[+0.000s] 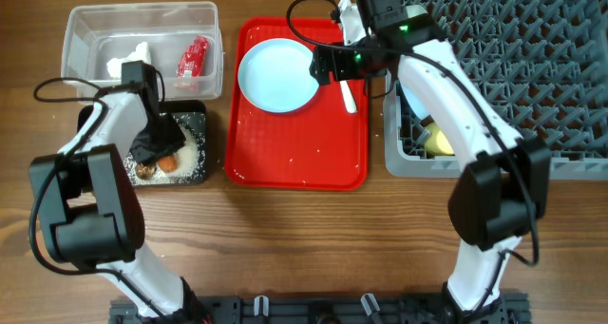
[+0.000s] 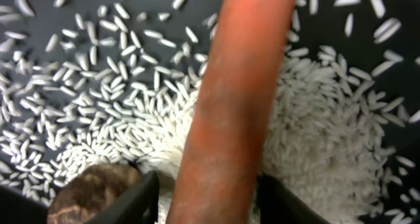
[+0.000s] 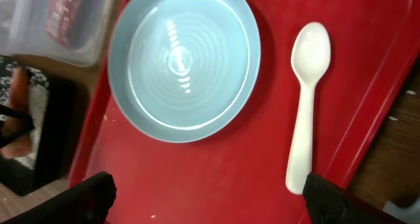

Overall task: Sort waste into correct bins and load items into the dishwasher rack
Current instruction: 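Place the carrot onto the black rice tray with the left gripper, then grasp the light-blue plate rim with the right gripper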

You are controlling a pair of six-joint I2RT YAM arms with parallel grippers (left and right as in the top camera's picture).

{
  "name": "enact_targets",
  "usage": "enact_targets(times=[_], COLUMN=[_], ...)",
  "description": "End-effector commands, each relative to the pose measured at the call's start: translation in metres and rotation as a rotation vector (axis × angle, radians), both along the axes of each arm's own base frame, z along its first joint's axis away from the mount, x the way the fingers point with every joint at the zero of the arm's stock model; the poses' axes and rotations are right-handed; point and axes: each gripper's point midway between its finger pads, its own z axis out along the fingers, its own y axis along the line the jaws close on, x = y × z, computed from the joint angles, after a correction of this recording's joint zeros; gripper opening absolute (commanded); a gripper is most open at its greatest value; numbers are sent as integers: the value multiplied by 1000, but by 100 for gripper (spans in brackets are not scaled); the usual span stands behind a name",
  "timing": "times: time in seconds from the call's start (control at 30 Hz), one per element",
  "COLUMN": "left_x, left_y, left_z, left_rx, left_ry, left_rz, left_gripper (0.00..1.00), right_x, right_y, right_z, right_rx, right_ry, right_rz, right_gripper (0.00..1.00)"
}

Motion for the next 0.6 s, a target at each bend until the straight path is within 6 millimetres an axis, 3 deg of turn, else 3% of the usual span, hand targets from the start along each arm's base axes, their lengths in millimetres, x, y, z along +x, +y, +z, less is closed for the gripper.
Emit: enact_targets(times=[0.0, 0.03, 0.13, 0.27, 0.3, 0.43, 0.57], left_x=[-5, -4, 4, 10, 9, 2, -6], left_y=[0, 0, 1, 2, 2, -2, -8], left_z=[-3, 4, 36, 101, 121, 173, 211], left_rx=[-4, -4, 3, 21, 29, 36, 25], left_ry=[4, 2, -38, -174, -226, -376, -501], left_rz=[37, 37, 35, 35, 35, 32, 22], left_gripper=[93, 100, 100, 100, 100, 100, 100], right_x=[-1, 0, 3, 10, 11, 14, 13], right_y=[14, 18, 24, 32, 33, 28, 27], right_z=[-33, -41, -63, -89, -97, -128, -154], right_rx=[-1, -4, -9, -34, -39, -80, -92], right_ry=[52, 55, 81, 72, 77, 104, 131], right_rz=[21, 26, 13, 15, 9, -19, -19], right_gripper=[93, 92, 86, 79, 77, 66, 54])
